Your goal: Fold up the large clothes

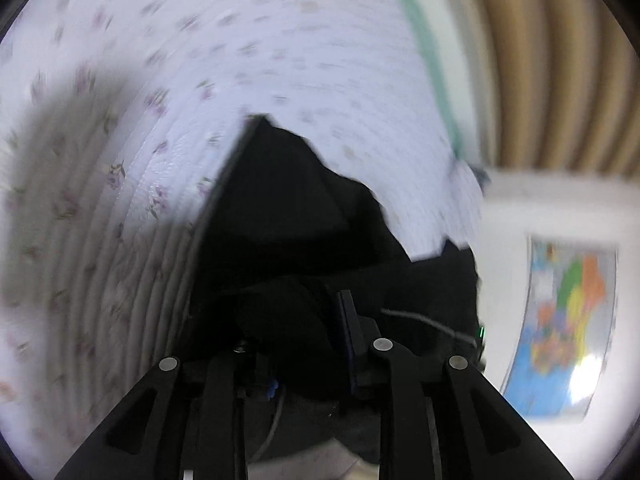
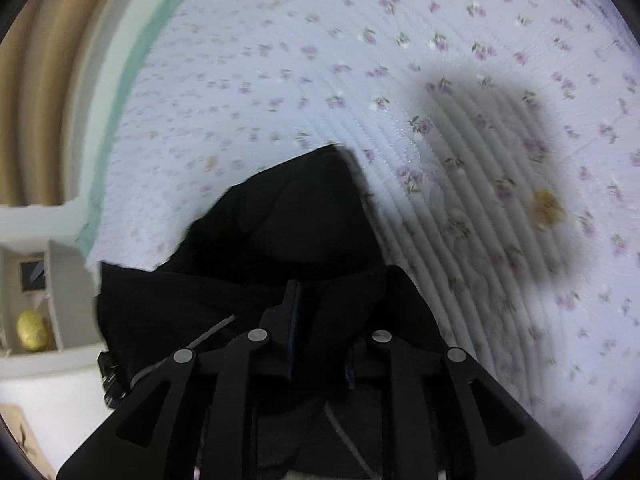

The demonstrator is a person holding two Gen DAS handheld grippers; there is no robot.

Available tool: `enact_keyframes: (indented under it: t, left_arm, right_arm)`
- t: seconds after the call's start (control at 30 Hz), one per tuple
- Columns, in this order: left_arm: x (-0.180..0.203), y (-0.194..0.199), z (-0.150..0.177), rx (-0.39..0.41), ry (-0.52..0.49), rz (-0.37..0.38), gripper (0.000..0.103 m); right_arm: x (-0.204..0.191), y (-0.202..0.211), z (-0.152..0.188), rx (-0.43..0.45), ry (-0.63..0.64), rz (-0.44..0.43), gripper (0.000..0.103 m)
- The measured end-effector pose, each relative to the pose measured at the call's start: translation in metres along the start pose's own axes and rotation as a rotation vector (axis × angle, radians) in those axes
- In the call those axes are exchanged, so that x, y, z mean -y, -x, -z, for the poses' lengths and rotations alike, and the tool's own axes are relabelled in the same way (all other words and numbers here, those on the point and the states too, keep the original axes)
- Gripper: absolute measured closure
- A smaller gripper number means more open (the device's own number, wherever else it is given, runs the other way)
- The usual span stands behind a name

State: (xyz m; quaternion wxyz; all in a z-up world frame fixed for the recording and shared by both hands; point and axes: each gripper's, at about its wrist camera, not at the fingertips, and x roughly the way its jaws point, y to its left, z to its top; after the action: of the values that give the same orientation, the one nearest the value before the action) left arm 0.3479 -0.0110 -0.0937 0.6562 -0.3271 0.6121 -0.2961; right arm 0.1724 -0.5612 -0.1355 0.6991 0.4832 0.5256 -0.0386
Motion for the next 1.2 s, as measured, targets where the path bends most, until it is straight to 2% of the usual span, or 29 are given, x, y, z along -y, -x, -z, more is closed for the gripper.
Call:
enact_keyframes:
  t: [0.13,0.2,0.27,0.37,0.47,0.5,0.53,0.57,0.6,0.67,0.7,0.73,0.8,0.83,0.93,1.07,1.2]
  left_arm:
    - [0.03,0.04,0.024,-0.043,-0.153,0.052,0.073]
    - [0.039,0.06,0.033,-0.024,-0.209,0.085,0.066]
    - [0.04,0.076,0.034,0.024,-0.201,0.146,0.061]
    - [0.017,0.09,0.021,0.114,-0.056,0.272,0.058]
    - [0.001,0.103,0.013,0.235,0.01,0.242,0.058]
    - [-0.001,0.109,0.012,0.253,0.02,0.252,0.058]
    - [0.002,0.111,0.012,0.263,0.018,0.25,0.056]
    - [0.007,0.115,0.014,0.279,-0.003,0.201,0.053]
    - [0.014,0.116,0.016,0.285,-0.03,0.125,0.051]
    - [0.028,0.111,0.016,0.283,-0.087,-0.029,0.047]
    - [0.038,0.103,0.014,0.274,-0.128,-0.107,0.047]
    - [0.041,0.1,0.014,0.266,-0.151,-0.138,0.047]
    - [0.053,0.079,0.006,0.246,-0.207,-0.207,0.047]
    - [0.056,0.068,0.002,0.236,-0.229,-0.239,0.047]
    - [0.068,0.026,-0.017,0.2,-0.313,-0.369,0.047]
    - [0.062,-0.005,-0.04,0.176,-0.33,-0.44,0.047]
    - [0.05,-0.013,-0.057,0.193,-0.314,-0.46,0.047]
  right_arm:
    - [-0.008,0.04,0.019,-0.019,0.057,-0.066,0.078]
    - [-0.011,0.059,0.029,-0.012,0.083,-0.076,0.078]
    - [-0.012,0.076,0.039,0.005,0.093,-0.094,0.077]
    - [-0.002,0.086,0.043,0.033,0.031,-0.199,0.072]
    - [0.011,0.082,0.034,0.016,-0.068,-0.247,0.071]
    - [0.018,0.081,0.033,0.001,-0.129,-0.315,0.064]
    - [0.026,0.08,0.033,-0.014,-0.195,-0.419,0.058]
    - [0.027,0.081,0.034,-0.017,-0.224,-0.476,0.048]
    - [0.027,0.088,0.034,-0.003,-0.227,-0.495,0.042]
    - [0.022,0.106,0.033,0.035,-0.181,-0.445,0.03]
    - [0.016,0.117,0.033,0.067,-0.139,-0.408,0.028]
    - [0.012,0.123,0.033,0.089,-0.109,-0.376,0.026]
    - [-0.002,0.131,0.031,0.149,-0.013,-0.236,0.019]
    - [-0.01,0.13,0.029,0.183,0.043,-0.138,0.018]
    - [-0.031,0.1,0.016,0.221,0.201,0.093,0.018]
    - [-0.051,0.054,-0.003,0.205,0.368,0.183,0.018]
    - [-0.056,0.011,-0.026,0.187,0.462,0.259,0.018]
